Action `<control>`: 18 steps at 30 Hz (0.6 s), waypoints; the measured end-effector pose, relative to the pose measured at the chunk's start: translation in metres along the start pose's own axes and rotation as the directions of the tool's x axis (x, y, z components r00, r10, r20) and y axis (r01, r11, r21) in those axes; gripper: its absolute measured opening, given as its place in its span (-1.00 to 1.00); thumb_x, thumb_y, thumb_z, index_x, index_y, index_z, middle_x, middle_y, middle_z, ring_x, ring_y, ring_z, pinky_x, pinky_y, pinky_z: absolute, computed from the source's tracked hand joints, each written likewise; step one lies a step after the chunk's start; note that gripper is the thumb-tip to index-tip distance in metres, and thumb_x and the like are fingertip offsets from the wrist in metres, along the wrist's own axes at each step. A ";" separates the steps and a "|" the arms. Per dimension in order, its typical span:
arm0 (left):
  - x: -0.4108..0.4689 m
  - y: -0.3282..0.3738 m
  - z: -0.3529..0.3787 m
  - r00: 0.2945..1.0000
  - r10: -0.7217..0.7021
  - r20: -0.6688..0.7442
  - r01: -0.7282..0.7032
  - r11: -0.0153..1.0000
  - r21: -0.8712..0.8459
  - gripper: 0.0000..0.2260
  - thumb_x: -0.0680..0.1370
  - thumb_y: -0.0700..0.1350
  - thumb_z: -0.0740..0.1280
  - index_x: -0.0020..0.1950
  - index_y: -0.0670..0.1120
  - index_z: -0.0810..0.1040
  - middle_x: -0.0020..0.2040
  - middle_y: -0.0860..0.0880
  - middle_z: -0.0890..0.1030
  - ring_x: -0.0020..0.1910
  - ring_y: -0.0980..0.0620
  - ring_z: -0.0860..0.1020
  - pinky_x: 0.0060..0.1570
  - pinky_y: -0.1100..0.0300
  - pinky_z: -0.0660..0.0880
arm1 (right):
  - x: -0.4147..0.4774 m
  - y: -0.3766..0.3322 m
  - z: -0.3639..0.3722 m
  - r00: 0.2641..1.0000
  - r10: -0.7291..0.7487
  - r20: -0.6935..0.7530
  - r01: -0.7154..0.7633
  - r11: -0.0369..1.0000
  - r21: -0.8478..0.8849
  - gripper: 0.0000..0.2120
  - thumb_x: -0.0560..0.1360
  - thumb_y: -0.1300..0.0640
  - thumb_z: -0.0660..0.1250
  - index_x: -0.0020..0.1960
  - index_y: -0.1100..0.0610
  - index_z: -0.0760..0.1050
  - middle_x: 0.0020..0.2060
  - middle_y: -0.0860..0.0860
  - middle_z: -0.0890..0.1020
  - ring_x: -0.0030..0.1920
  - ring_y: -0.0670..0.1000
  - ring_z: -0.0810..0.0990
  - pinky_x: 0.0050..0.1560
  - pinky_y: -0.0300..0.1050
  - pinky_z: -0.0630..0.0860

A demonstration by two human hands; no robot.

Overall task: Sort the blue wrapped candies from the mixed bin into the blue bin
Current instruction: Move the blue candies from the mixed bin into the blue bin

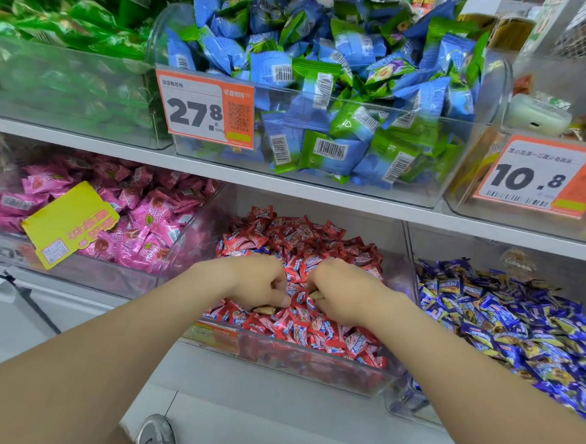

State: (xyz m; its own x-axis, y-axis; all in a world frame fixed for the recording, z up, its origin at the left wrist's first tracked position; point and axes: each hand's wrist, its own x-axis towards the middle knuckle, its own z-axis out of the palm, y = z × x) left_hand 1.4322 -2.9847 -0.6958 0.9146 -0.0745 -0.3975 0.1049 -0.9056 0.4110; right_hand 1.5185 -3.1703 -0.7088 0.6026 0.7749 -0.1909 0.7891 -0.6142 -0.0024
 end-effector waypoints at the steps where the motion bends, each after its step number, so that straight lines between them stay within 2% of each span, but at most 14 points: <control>1: -0.001 -0.002 -0.002 1.000 -0.002 0.027 0.003 1.000 -0.027 -0.86 0.59 0.00 0.48 0.08 -0.02 0.70 -0.07 0.03 0.74 -0.06 -0.01 0.70 0.06 0.00 0.65 | 0.000 0.000 -0.003 1.000 0.014 -0.006 -0.014 1.000 0.000 -0.86 0.54 0.17 0.42 -0.16 0.12 0.52 -0.15 0.07 0.57 -0.13 0.17 0.62 -0.13 0.15 0.66; 4: -0.007 -0.003 -0.006 0.995 -0.020 0.101 0.027 0.998 -0.065 -0.69 0.52 -0.18 0.54 0.23 0.00 0.63 0.05 0.01 0.69 -0.07 0.01 0.68 0.06 0.03 0.66 | -0.006 -0.001 -0.018 1.000 0.010 -0.023 -0.008 0.994 0.107 -0.80 0.50 0.08 0.44 -0.21 0.18 0.53 -0.26 0.05 0.61 -0.24 0.12 0.59 -0.18 0.16 0.65; 7: -0.007 0.006 -0.004 0.998 -0.021 0.065 0.023 0.999 -0.035 -0.61 0.56 -0.35 0.31 0.33 -0.05 0.56 0.13 -0.04 0.61 -0.11 0.06 0.58 -0.28 0.25 0.52 | -0.015 -0.004 -0.038 0.998 0.015 -0.065 0.007 0.944 0.329 -0.88 0.44 0.05 0.41 -0.17 0.11 0.59 -0.31 0.00 0.66 -0.27 0.02 0.62 -0.18 0.01 0.63; 9: -0.003 0.010 0.000 0.998 -0.038 0.050 0.039 0.999 -0.022 -0.63 0.58 -0.39 0.14 0.28 -0.11 0.55 0.00 -0.09 0.53 -0.14 -0.08 0.56 -0.37 0.13 0.44 | -0.019 -0.004 -0.045 0.996 0.007 -0.090 0.029 0.917 0.398 -0.87 0.49 0.08 0.34 -0.12 0.10 0.64 -0.39 -0.01 0.62 -0.37 -0.04 0.51 -0.19 -0.05 0.56; 10: 0.000 0.010 0.002 0.998 -0.041 0.055 0.042 0.999 -0.014 -0.69 0.58 -0.36 0.13 0.19 -0.10 0.54 -0.06 -0.13 0.49 -0.18 -0.14 0.50 -0.34 0.08 0.39 | -0.019 -0.004 -0.047 0.995 0.004 -0.101 0.037 0.915 0.402 -0.81 0.52 0.08 0.31 -0.15 0.16 0.63 -0.44 0.00 0.54 -0.41 -0.02 0.42 -0.21 0.00 0.55; 12: 0.004 0.008 0.007 0.998 -0.045 0.039 0.045 0.999 -0.007 -0.89 0.55 -0.22 0.20 0.02 -0.09 0.49 -0.08 -0.12 0.50 -0.19 -0.12 0.42 -0.22 0.07 0.38 | -0.017 -0.002 -0.045 0.992 0.011 -0.124 0.037 0.926 0.376 -0.63 0.60 0.00 0.31 -0.23 0.26 0.52 -0.45 0.03 0.42 -0.40 0.01 0.33 -0.24 0.09 0.52; 14: 0.004 0.006 0.009 0.999 -0.036 0.002 0.036 0.999 -0.017 -0.87 0.57 -0.14 0.31 0.07 -0.12 0.60 -0.08 -0.06 0.61 -0.13 -0.14 0.56 -0.12 0.04 0.53 | -0.016 -0.003 -0.045 0.995 0.014 -0.094 0.019 0.941 0.339 -0.49 0.62 -0.18 0.36 -0.19 0.28 0.50 -0.43 0.03 0.48 -0.39 0.05 0.41 -0.26 0.05 0.48; 16: 0.003 0.005 0.011 1.000 -0.005 -0.002 0.005 1.000 0.001 -0.78 0.57 -0.14 0.40 0.21 -0.05 0.66 0.00 0.01 0.66 -0.02 -0.03 0.64 -0.01 0.09 0.60 | -0.016 -0.003 -0.043 0.999 -0.008 -0.038 0.021 0.939 0.344 -0.58 0.61 -0.19 0.40 -0.16 0.16 0.57 -0.39 -0.04 0.64 -0.36 0.00 0.59 -0.22 -0.04 0.54; 18: 0.004 0.005 0.013 0.999 0.037 -0.007 -0.037 0.999 0.008 -0.82 0.55 -0.14 0.46 0.15 -0.02 0.67 -0.02 0.04 0.66 -0.06 0.02 0.63 -0.07 0.14 0.58 | -0.017 -0.009 -0.040 0.998 -0.047 -0.028 0.054 0.945 0.324 -0.74 0.62 -0.14 0.39 -0.14 0.00 0.60 -0.32 -0.06 0.70 -0.26 -0.07 0.65 -0.08 -0.04 0.60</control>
State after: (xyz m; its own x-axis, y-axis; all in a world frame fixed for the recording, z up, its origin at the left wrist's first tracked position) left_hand 1.4309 -2.9949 -0.7065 0.9204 -0.1054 -0.3765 0.0676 -0.9056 0.4187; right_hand 1.5057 -3.1717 -0.6664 0.5678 0.8070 -0.1626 0.7394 -0.5868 -0.3302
